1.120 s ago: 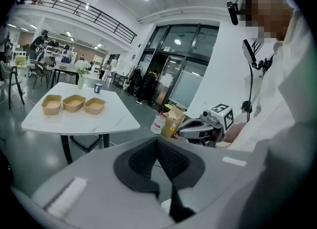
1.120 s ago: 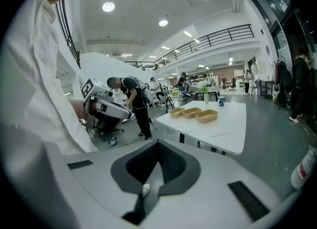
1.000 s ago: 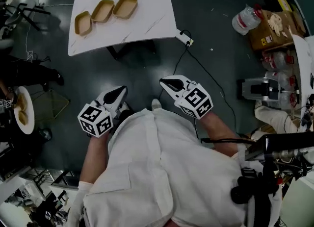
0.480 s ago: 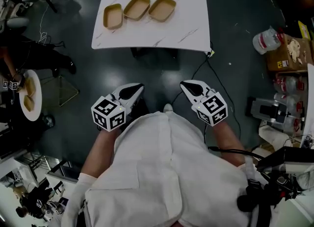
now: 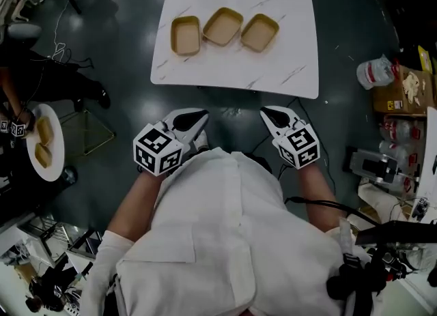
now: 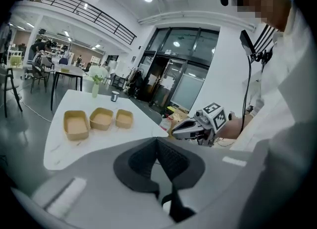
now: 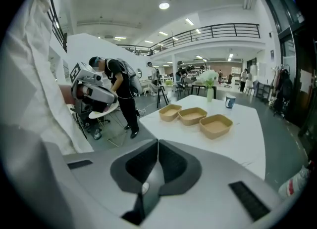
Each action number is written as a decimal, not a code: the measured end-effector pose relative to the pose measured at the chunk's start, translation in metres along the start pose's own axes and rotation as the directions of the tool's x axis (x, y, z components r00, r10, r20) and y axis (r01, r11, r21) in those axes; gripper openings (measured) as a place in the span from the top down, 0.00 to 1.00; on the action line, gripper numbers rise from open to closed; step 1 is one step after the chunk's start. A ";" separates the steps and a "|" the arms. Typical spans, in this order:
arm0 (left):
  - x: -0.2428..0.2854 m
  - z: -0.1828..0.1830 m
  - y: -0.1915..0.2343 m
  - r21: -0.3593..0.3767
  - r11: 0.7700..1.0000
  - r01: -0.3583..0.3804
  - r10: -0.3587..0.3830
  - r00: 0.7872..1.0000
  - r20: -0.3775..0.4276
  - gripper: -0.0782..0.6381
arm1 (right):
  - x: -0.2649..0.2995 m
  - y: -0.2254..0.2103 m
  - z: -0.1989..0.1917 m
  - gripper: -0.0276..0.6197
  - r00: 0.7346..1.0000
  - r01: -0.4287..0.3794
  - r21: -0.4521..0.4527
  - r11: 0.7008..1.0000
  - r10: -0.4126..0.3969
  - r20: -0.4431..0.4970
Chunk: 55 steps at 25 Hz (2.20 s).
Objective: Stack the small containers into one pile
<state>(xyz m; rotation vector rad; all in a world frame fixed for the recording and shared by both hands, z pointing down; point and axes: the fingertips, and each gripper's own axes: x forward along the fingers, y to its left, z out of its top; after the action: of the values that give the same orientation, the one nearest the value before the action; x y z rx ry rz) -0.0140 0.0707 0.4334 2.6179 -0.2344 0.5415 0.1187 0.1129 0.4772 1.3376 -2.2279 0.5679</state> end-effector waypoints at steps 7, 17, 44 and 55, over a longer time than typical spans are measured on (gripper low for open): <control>-0.016 0.006 0.063 -0.027 1.000 -0.003 0.003 1.000 -0.011 0.88 | 0.066 -0.032 0.022 0.95 0.996 0.042 -0.042 0.998 -0.045 -0.076; 0.015 0.050 0.099 -0.086 0.989 -0.119 0.125 0.991 0.056 0.88 | 0.130 -0.133 0.026 0.83 0.978 0.008 -0.175 0.985 -0.044 -0.206; 0.039 0.070 0.121 -0.150 0.947 -0.282 0.291 0.956 0.038 0.86 | 0.212 -0.200 -0.011 0.93 0.902 -0.145 -0.379 0.914 -0.035 -0.430; 0.019 0.064 0.125 -0.150 0.949 -0.278 0.290 0.955 0.065 0.86 | 0.191 -0.205 0.016 0.93 0.907 -0.050 -0.389 0.920 -0.121 -0.403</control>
<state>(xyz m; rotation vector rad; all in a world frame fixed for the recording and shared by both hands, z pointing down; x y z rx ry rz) -0.0068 -0.0709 0.4382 2.4874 -0.6617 0.4868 0.2210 -0.1188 0.5986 0.9413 -1.8322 0.3290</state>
